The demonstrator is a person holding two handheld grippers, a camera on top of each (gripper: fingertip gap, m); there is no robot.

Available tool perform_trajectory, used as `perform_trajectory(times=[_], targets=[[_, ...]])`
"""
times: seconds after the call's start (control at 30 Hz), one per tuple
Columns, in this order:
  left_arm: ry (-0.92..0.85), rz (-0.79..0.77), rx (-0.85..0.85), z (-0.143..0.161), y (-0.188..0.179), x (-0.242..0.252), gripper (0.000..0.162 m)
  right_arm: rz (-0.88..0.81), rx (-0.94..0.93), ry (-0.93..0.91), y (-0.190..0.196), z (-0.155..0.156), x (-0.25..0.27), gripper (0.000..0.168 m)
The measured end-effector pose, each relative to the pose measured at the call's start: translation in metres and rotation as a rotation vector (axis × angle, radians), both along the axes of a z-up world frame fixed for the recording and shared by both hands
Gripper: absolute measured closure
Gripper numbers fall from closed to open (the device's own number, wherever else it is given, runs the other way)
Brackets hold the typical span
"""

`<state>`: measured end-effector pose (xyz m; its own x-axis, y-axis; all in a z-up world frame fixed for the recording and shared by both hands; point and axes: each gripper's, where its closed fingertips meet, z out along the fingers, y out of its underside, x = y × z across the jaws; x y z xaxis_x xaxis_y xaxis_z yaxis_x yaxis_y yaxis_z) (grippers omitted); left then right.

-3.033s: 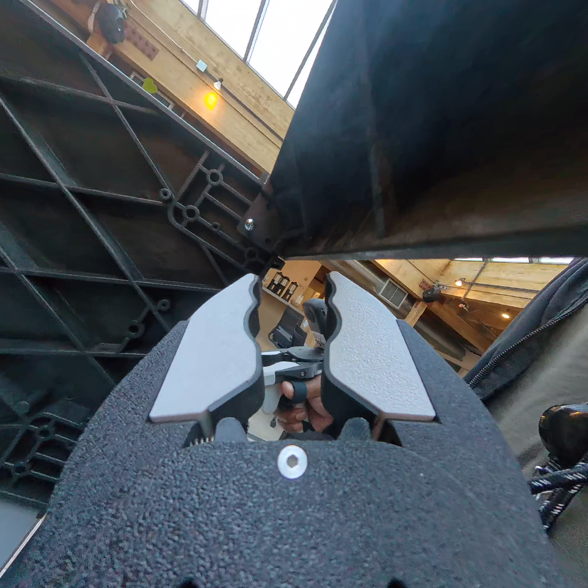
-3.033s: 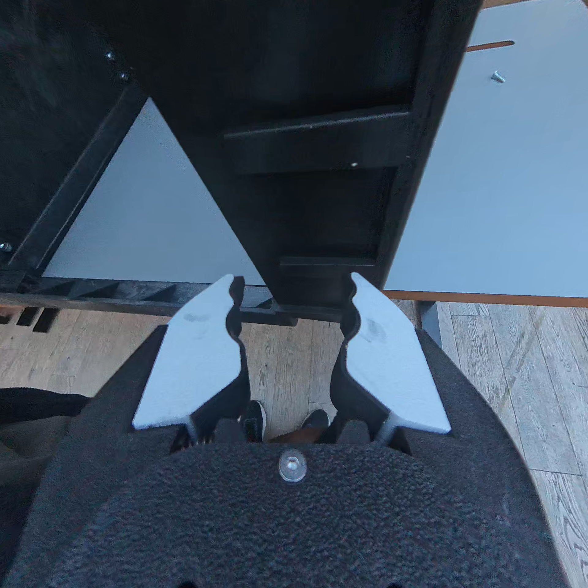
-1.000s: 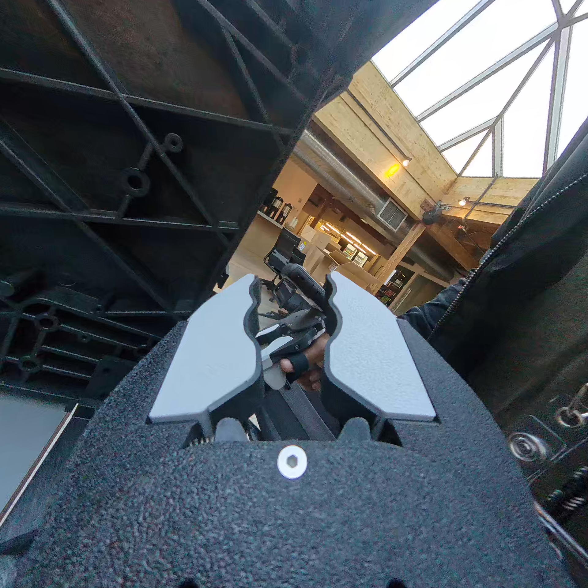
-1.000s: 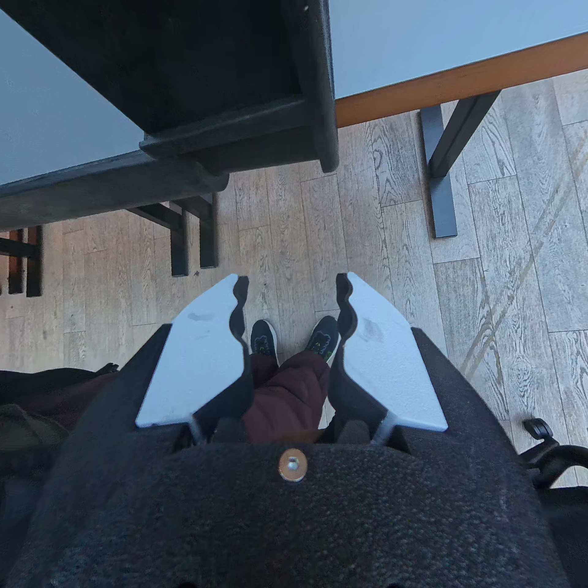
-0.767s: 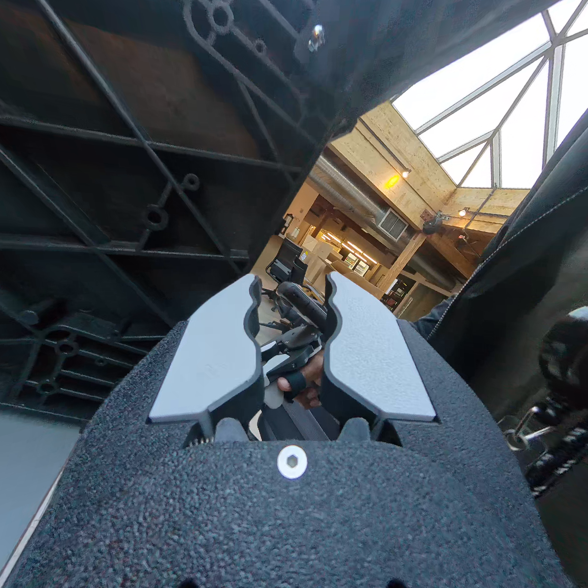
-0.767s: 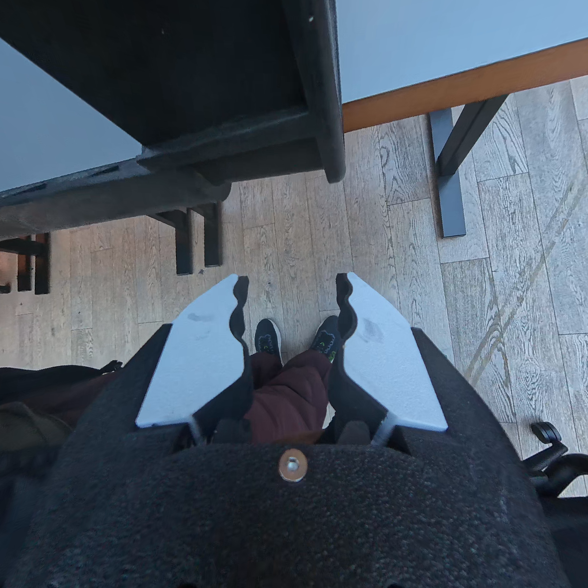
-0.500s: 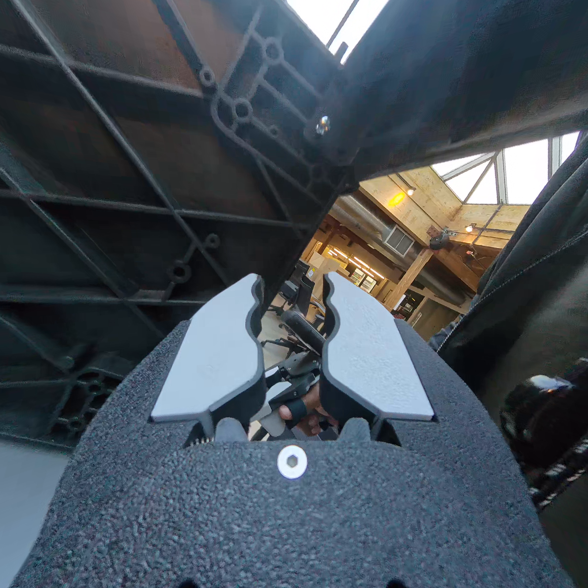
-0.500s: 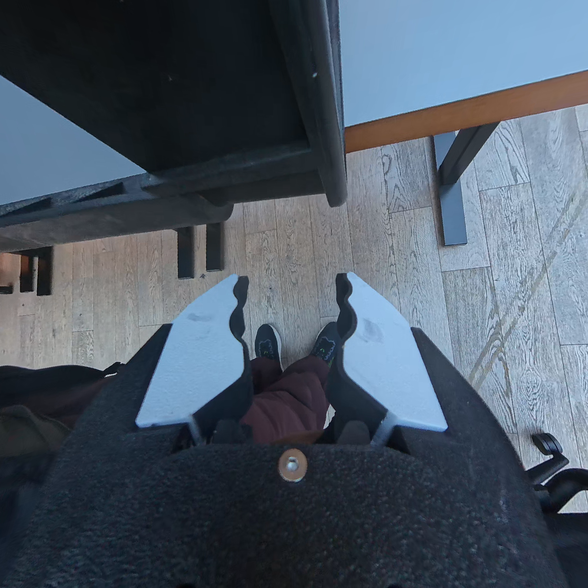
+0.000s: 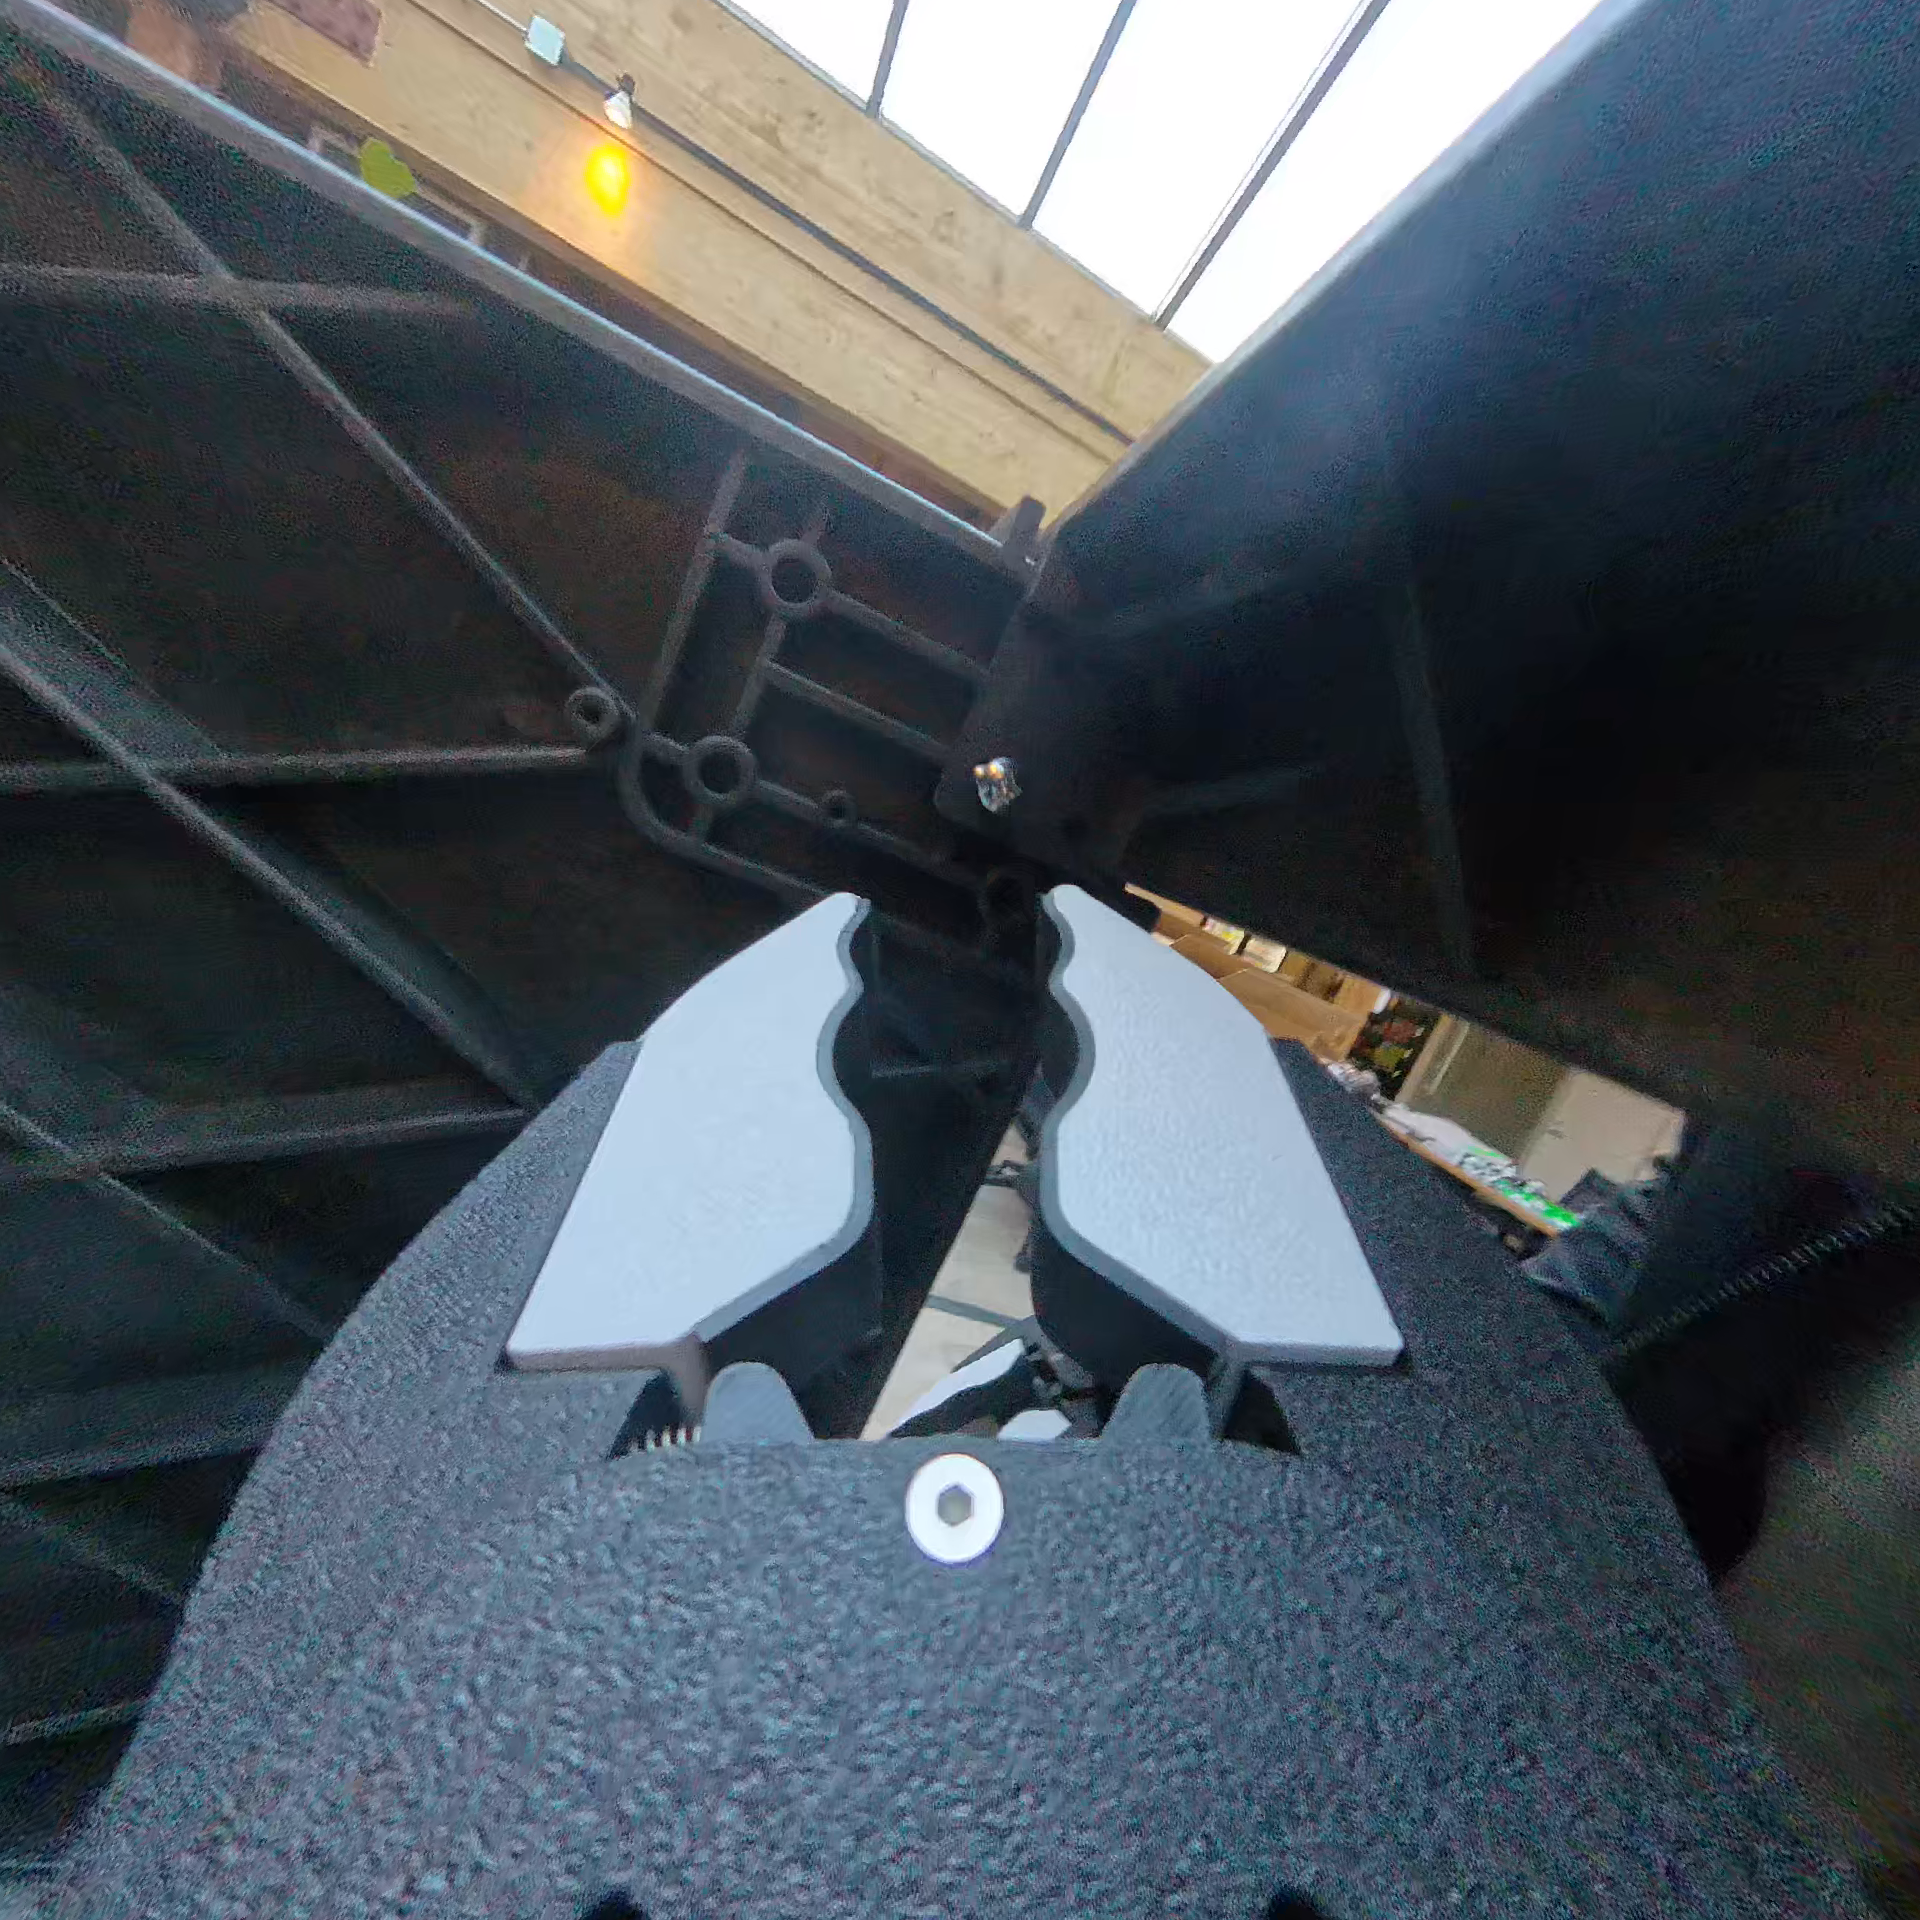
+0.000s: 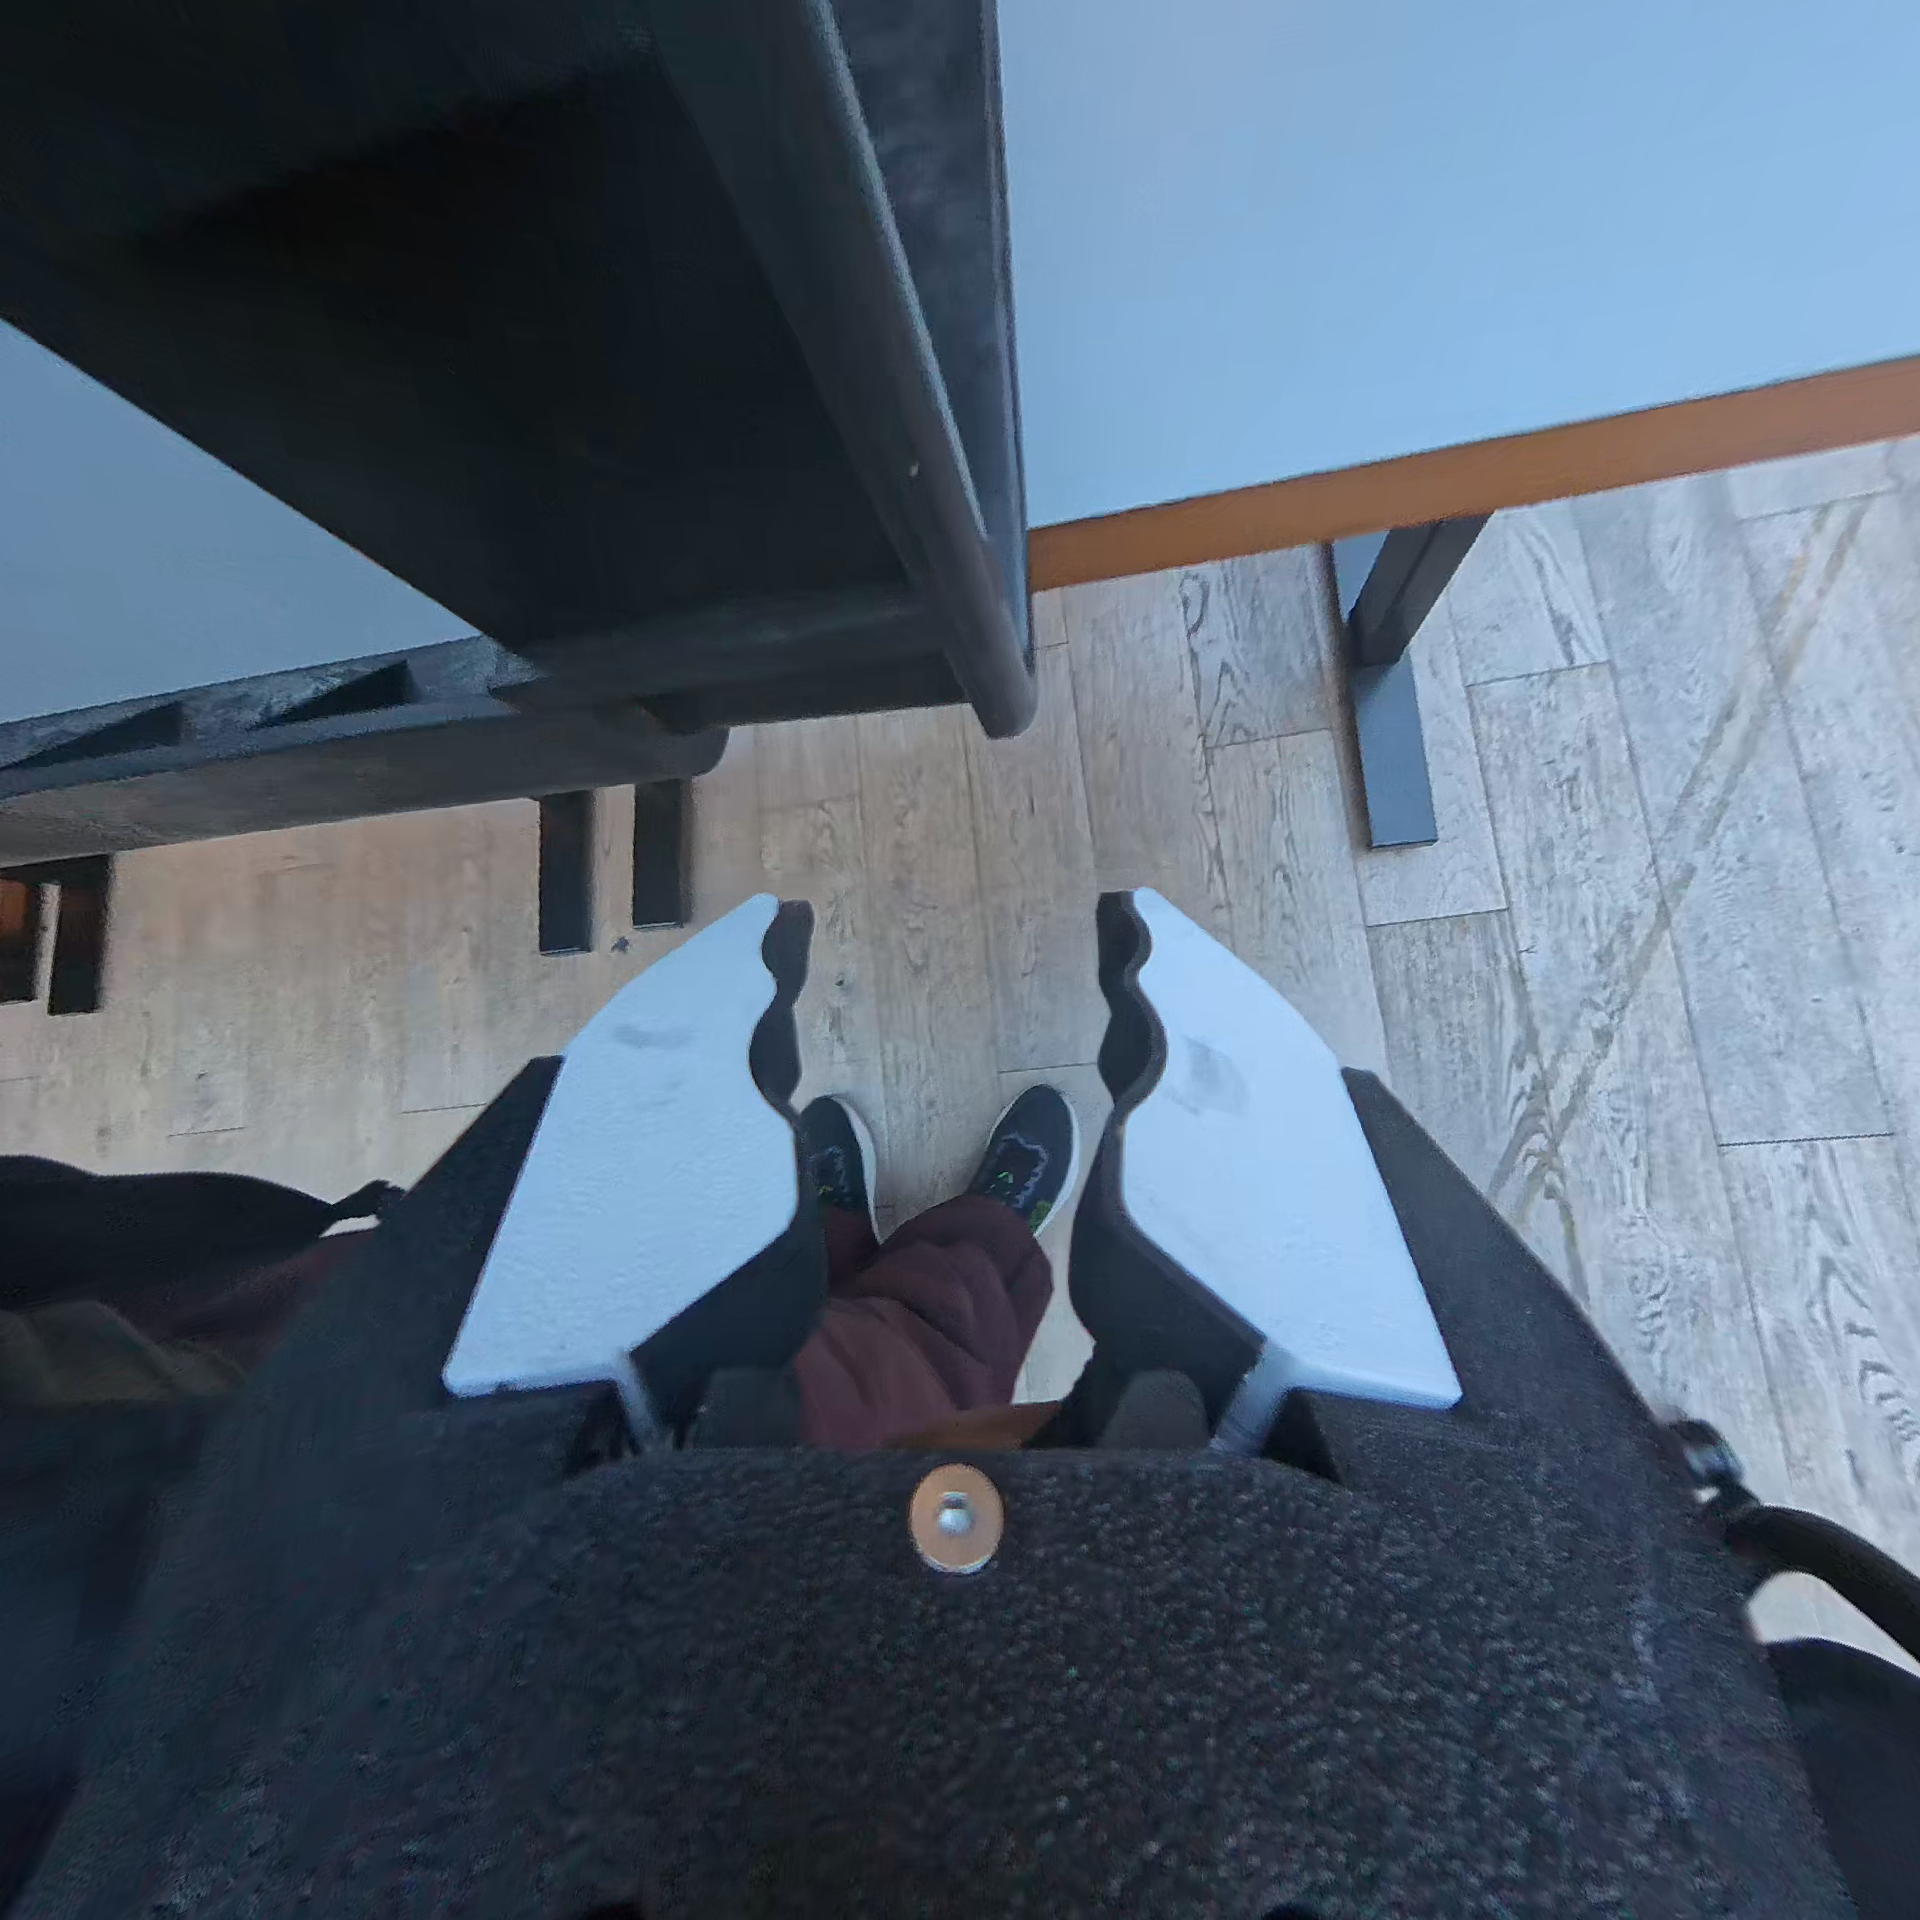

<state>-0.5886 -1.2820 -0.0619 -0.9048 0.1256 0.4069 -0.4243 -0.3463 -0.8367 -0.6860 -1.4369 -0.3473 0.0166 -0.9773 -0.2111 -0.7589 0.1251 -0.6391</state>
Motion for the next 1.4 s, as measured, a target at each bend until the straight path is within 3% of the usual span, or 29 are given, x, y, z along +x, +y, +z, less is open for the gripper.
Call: perform_trajectory(times=[0.37,0.53,0.7,0.87,0.97,1.2,1.4], targets=[[-0.079,0.022,0.004,0.022,-0.032,-0.004,0.140,-0.041,-0.056,-0.046,-0.025,0.034,-0.006,0.110],[-0.121,0.021,0.038,0.023,-0.040,-0.007,0.141,-0.022,-0.086,-0.096,-0.029,0.064,0.003,0.109],[-0.124,0.012,0.037,0.026,-0.044,-0.008,0.149,0.044,-0.054,-0.252,-0.034,0.128,0.026,0.104],[-0.156,0.026,0.048,0.025,-0.044,-0.007,0.150,0.176,0.200,-0.457,-0.032,0.214,0.049,0.098],[-0.181,0.038,0.054,0.025,-0.044,-0.007,0.150,0.310,0.286,-0.482,-0.018,0.242,0.064,0.099],[-0.128,0.068,0.046,0.025,-0.043,-0.006,0.151,0.610,0.434,-0.476,0.039,0.259,0.075,0.126],[0.026,0.034,0.052,0.025,-0.043,-0.005,0.151,0.588,0.432,-0.457,0.043,0.258,0.077,0.118]])
